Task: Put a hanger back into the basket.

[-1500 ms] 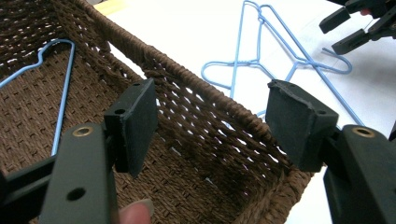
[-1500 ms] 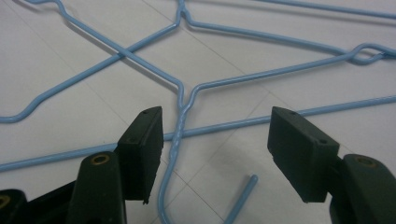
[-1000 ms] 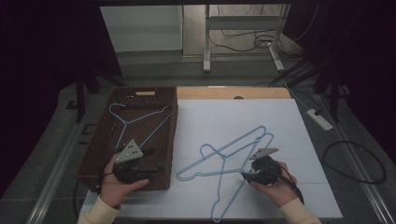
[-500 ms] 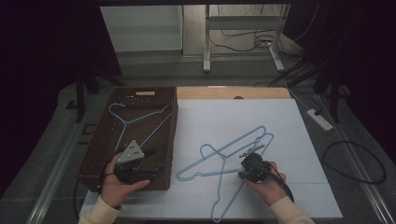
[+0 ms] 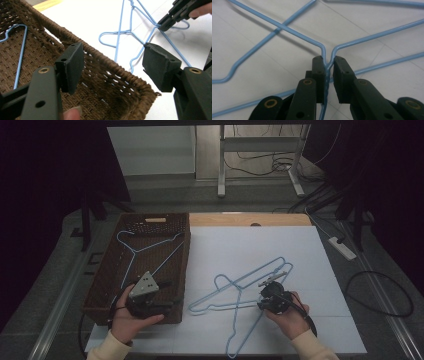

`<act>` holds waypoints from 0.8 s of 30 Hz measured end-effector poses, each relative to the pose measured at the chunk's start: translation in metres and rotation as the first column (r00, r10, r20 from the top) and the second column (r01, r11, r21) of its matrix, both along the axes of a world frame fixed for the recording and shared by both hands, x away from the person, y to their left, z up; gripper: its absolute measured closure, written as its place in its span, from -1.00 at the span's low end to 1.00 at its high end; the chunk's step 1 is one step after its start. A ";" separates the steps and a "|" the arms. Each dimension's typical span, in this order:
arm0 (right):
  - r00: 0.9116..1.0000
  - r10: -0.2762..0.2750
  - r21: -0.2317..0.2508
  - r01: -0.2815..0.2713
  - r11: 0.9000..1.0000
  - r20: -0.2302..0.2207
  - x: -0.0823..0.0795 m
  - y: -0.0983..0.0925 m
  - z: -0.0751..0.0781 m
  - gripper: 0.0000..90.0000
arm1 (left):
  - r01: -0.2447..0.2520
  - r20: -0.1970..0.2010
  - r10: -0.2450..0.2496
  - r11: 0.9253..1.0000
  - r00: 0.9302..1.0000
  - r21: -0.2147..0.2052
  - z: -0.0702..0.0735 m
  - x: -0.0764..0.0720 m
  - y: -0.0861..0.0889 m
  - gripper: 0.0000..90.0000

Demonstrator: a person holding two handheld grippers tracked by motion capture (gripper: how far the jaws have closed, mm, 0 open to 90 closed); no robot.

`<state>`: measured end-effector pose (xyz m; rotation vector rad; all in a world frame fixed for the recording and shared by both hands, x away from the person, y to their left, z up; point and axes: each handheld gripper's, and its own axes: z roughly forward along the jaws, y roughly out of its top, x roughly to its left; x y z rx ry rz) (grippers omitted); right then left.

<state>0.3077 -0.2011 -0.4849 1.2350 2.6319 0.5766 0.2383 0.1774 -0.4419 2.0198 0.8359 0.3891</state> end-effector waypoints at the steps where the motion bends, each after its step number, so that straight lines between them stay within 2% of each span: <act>1: 1.000 0.003 0.005 -0.003 1.000 -0.001 -0.001 -0.001 0.002 0.78 | 0.000 0.000 0.000 1.000 1.000 0.000 0.000 0.000 0.000 -0.25; 8: 1.000 0.022 0.017 -0.022 1.000 0.004 -0.003 -0.007 0.011 0.78 | 0.031 -0.007 -0.031 0.999 1.000 0.012 0.002 -0.001 -0.014 -0.25; 21: 0.999 0.039 0.020 -0.039 0.999 0.007 -0.004 -0.007 0.013 0.78 | 0.098 -0.023 -0.097 0.994 0.995 0.040 0.000 0.003 -0.047 -0.25; 24: 0.999 0.040 0.023 -0.040 0.999 0.006 -0.004 -0.007 0.013 0.78 | 0.102 -0.033 -0.100 0.994 0.994 0.043 -0.001 0.006 -0.053 -0.25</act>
